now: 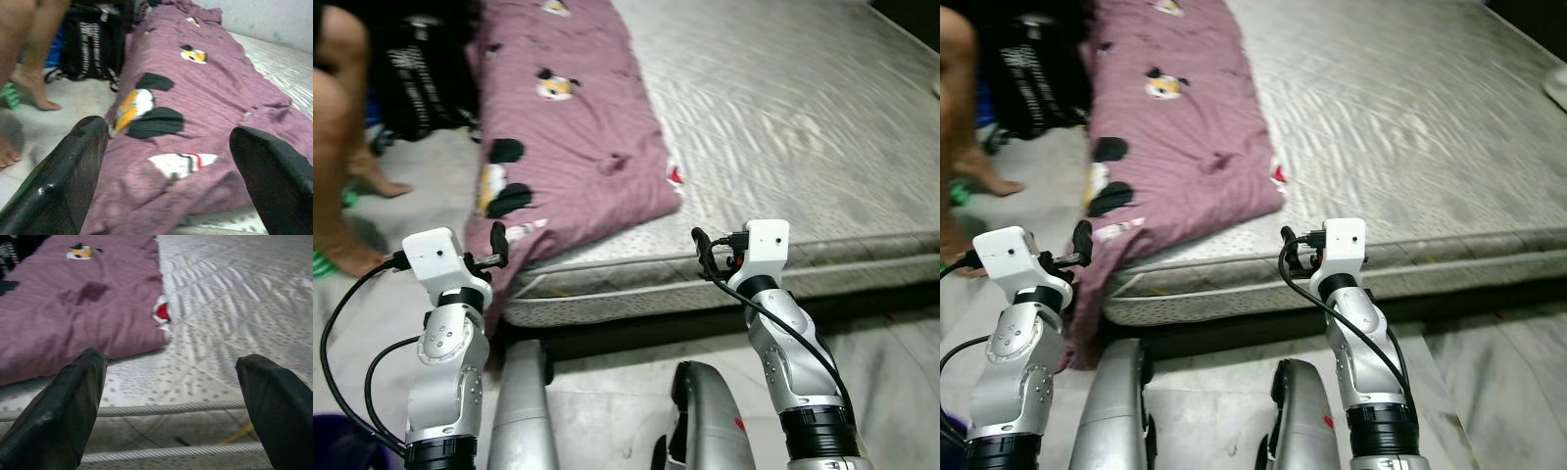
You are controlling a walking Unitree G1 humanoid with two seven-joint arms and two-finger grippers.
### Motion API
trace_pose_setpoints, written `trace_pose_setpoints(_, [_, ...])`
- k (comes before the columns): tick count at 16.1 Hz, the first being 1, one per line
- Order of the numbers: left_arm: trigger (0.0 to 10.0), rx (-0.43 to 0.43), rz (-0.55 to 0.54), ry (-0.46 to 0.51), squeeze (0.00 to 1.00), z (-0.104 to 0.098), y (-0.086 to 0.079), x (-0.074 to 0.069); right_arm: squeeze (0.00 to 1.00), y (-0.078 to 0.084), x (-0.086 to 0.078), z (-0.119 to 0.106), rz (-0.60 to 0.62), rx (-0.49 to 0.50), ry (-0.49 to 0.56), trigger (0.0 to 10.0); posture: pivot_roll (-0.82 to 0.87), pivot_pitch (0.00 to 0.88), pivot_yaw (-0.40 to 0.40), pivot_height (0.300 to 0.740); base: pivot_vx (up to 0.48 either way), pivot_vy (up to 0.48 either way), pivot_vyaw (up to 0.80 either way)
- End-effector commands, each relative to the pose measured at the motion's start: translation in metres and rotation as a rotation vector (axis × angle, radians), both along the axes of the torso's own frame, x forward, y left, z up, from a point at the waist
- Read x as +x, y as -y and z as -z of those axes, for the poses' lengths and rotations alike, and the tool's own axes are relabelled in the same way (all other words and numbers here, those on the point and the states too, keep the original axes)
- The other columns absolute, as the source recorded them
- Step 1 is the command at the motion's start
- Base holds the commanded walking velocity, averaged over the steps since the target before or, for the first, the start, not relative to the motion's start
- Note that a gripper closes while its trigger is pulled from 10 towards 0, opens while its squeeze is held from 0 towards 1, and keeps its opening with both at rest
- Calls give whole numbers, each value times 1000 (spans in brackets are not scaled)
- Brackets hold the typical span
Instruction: Clean up the room
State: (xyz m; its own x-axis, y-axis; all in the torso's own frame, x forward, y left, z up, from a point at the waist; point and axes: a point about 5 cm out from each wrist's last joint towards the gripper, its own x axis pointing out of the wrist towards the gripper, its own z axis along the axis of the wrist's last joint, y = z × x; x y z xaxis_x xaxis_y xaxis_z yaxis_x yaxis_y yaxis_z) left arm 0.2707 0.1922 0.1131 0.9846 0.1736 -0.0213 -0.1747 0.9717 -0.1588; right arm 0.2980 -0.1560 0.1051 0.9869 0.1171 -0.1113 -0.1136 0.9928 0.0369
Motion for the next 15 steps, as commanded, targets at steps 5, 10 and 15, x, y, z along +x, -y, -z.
trace_pose_setpoints(5, [10000,4,12,8,0,-4,0,0,0,1,0,-2,4,2,5,10000,29,107,-76,519,0,0,0])
trace_pose_setpoints(10, [10000,-7,34,27,0,-5,1,0,0,1,-1,-2,3,4,2,10000,29,109,-74,519,0,0,0])
trace_pose_setpoints(15, [10000,-10,49,39,0,-7,3,0,0,1,0,-1,0,7,-1,10000,29,109,-74,519,214,0,0])
